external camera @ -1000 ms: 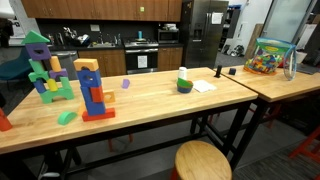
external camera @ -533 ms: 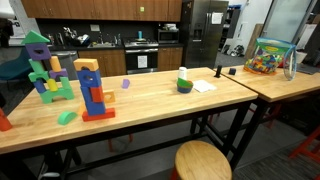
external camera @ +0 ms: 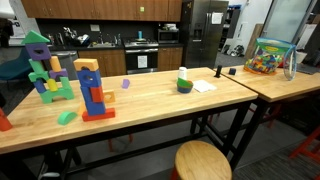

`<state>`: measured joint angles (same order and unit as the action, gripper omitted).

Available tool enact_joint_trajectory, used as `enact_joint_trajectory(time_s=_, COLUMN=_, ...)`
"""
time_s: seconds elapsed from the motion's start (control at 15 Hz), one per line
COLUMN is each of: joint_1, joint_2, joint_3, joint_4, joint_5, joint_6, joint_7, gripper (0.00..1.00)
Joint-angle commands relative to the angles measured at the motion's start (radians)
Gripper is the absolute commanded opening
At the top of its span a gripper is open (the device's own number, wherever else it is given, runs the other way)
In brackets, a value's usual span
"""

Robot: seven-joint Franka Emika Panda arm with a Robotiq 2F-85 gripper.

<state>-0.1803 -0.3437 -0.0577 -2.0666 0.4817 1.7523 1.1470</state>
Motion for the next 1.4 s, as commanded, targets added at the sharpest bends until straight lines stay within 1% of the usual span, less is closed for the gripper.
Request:
enact_joint_trajectory(time_s=0.0, joint_1=0.010, joint_2=0.001, joint_3=-0.009, joint_4=0.003, joint_5=-0.003, joint_6=-0.001, joint_7=0.002, gripper=1.00)
enact_joint_trajectory(time_s=0.33, joint_1=0.004, joint_2=0.014, joint_3=-0.006, joint_4=-0.003, joint_5=-0.013, joint_6=0.027, joint_7=0.021, gripper=1.00)
enact_joint_trajectory(time_s=0.53, joint_1=-0.014, joint_2=0.014, joint_3=-0.032, joint_4=0.000, joint_5=-0.006, joint_6=0.053, joint_7=0.039, gripper=1.00)
enact_joint_trajectory(time_s=0.87, joint_1=-0.064, joint_2=-0.015, joint_3=-0.086, joint_4=-0.012, joint_5=-0.026, joint_6=0.145, joint_7=0.097, gripper=1.00)
enact_joint_trajectory(time_s=1.0, joint_1=-0.079, joint_2=-0.021, joint_3=-0.095, joint_4=-0.006, joint_5=-0.067, joint_6=0.135, joint_7=0.100, gripper=1.00)
enact_joint_trajectory(time_s=1.13, joint_1=-0.085, joint_2=-0.034, joint_3=-0.089, joint_4=0.002, joint_5=-0.143, joint_6=0.087, joint_7=0.087, gripper=1.00)
enact_joint_trajectory(time_s=1.33, joint_1=-0.082, joint_2=-0.058, joint_3=-0.056, joint_4=0.020, joint_5=-0.306, joint_6=-0.036, joint_7=0.079, gripper=1.00)
